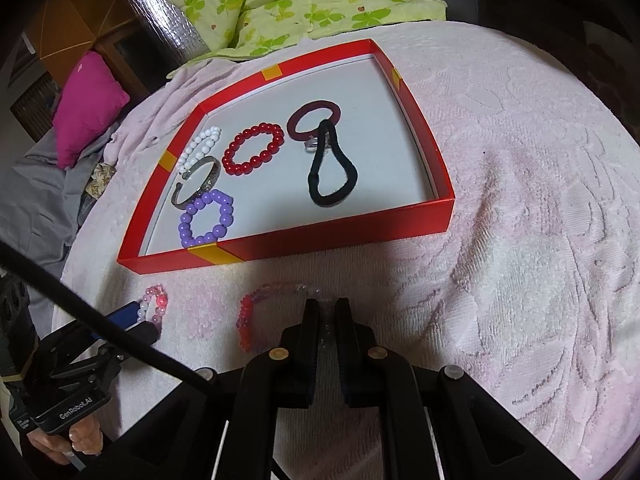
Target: Organize jewelry
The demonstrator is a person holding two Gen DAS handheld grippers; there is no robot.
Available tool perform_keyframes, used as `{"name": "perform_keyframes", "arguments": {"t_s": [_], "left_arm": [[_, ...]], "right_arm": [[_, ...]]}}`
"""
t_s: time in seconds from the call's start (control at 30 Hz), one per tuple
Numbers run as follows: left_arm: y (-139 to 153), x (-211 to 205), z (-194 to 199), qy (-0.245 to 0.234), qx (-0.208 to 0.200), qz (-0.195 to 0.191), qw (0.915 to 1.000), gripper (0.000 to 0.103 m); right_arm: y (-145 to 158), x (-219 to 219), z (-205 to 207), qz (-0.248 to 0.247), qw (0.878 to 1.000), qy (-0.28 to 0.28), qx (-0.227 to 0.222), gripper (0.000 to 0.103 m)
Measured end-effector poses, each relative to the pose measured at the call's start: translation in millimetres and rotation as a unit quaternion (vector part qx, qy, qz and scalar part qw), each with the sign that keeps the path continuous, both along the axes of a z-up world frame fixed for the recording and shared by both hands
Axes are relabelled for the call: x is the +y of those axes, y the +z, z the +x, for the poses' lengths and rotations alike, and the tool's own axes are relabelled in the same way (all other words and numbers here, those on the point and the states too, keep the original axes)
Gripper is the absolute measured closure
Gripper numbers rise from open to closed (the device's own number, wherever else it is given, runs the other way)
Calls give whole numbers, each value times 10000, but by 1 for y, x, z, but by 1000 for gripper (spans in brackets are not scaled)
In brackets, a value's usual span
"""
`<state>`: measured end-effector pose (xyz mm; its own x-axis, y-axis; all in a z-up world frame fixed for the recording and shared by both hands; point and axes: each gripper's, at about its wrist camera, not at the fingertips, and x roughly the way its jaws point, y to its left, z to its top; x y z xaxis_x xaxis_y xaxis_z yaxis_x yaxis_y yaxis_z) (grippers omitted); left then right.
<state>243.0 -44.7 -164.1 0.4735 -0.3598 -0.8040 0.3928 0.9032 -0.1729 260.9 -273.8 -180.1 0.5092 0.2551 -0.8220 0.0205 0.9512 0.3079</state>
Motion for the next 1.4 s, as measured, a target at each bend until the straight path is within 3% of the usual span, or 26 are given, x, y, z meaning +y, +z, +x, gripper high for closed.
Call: {"name": "perform_keyframes", "arguments": {"t_s": [0.03,0.1,0.3,0.43,0.67,0.8,0.93,1.07,1.4], "left_arm": [[0,-1,-1,-18,-31,39,10000,66],[0,-2,-2,-51,-56,50,10000,82],[2,-1,-5,-89,-163,68,9998,95],[8,-1,-10,-140,-324,57,9994,95],[8,5,-14,-99,-268,-15,9996,95],[16,10,-22,-118,-397,-109,9991,95],[27,18,-26,-65,-513,-285,9983,95],[43,28,-31,-59,-692,-460,9965,95],[74,46,-39,-59,-1086,-880,9902,95]], "right_arm": [[0,0,0,3,10000,1,1,92],[0,-1,0,23,10000,-16,6,92],[3,-3,1,47,10000,-52,-4,93],[5,4,0,-175,9998,-10,-93,93],[5,20,-3,-734,9968,162,-266,91],[7,28,-6,-1090,9932,241,-343,94],[14,27,-9,-840,9955,239,-372,94],[30,27,-13,-237,9978,332,-522,94],[63,33,-22,846,9896,578,-1006,94]]}}
